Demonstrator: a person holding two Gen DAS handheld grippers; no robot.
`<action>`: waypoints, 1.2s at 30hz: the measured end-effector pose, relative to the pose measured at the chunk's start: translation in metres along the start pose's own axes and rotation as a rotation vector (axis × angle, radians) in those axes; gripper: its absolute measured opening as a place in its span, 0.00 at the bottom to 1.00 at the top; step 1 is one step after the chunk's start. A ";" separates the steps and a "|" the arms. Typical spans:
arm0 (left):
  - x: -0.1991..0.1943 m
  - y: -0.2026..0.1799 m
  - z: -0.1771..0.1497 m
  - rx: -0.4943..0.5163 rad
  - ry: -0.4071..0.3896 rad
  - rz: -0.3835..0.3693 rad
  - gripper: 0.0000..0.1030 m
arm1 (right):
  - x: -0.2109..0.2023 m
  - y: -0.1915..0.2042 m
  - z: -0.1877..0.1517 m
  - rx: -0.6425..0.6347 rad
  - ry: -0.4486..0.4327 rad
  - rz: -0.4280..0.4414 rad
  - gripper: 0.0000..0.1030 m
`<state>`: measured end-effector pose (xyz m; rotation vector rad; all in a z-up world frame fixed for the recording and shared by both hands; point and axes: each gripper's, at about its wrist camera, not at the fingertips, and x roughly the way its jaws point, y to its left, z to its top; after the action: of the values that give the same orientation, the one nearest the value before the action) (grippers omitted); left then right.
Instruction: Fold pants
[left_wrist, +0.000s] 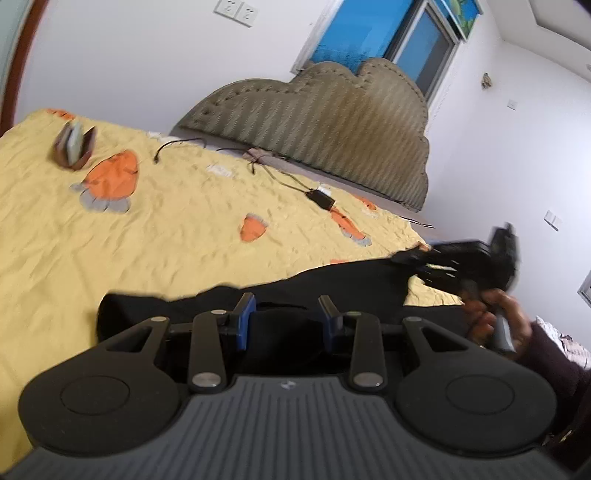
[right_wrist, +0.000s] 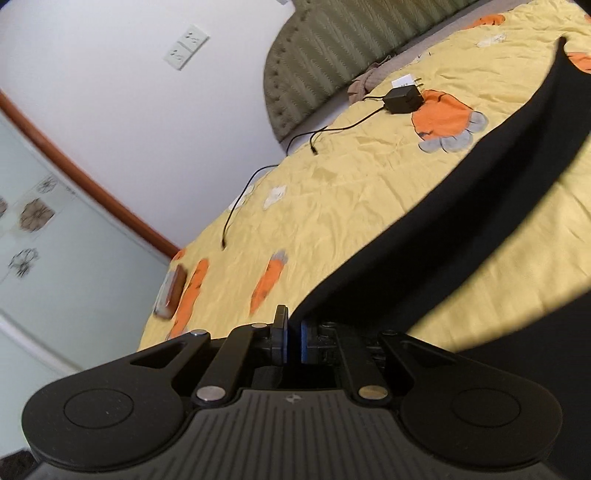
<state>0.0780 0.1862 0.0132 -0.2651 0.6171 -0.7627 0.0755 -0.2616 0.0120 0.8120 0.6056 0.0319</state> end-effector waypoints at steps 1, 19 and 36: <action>-0.005 0.000 -0.005 -0.006 0.004 0.006 0.32 | -0.009 0.000 -0.008 -0.003 0.002 0.000 0.06; -0.026 0.018 -0.050 -0.039 0.063 0.224 0.32 | -0.042 -0.034 -0.109 -0.031 0.150 -0.100 0.05; -0.019 0.007 -0.055 0.016 0.120 0.407 0.34 | -0.046 -0.040 -0.120 0.011 0.175 -0.048 0.05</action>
<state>0.0378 0.2037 -0.0256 -0.0734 0.7489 -0.3926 -0.0333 -0.2203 -0.0562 0.8105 0.7915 0.0562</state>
